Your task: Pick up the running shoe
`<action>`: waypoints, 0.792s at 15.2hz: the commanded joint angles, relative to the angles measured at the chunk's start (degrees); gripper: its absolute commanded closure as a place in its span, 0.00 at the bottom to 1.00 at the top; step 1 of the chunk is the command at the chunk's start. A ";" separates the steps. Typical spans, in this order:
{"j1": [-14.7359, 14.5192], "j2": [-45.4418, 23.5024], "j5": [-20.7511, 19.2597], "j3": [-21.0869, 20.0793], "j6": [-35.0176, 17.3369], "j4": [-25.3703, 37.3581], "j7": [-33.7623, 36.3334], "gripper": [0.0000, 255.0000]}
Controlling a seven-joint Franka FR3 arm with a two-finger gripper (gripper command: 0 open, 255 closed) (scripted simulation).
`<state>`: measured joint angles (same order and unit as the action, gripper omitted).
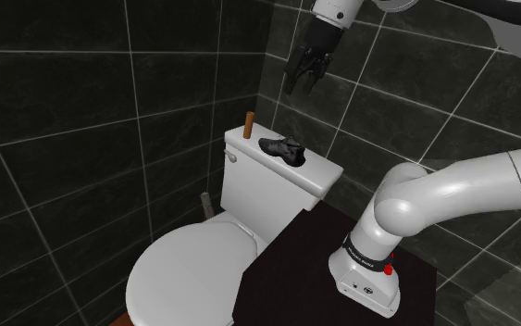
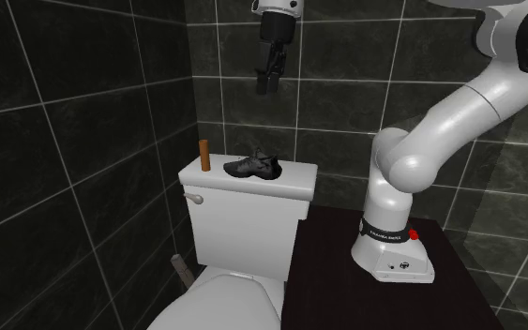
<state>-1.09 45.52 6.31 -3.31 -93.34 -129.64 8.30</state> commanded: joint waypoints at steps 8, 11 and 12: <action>1.94 -11.82 -4.68 3.69 -2.56 0.97 -6.02 0.00; 2.83 -17.30 -6.69 5.08 -3.62 2.04 -8.35 0.00; 3.14 -19.17 -7.35 5.51 -3.96 2.48 -9.09 0.00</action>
<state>1.67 28.10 -0.25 1.61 -96.72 -127.19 0.20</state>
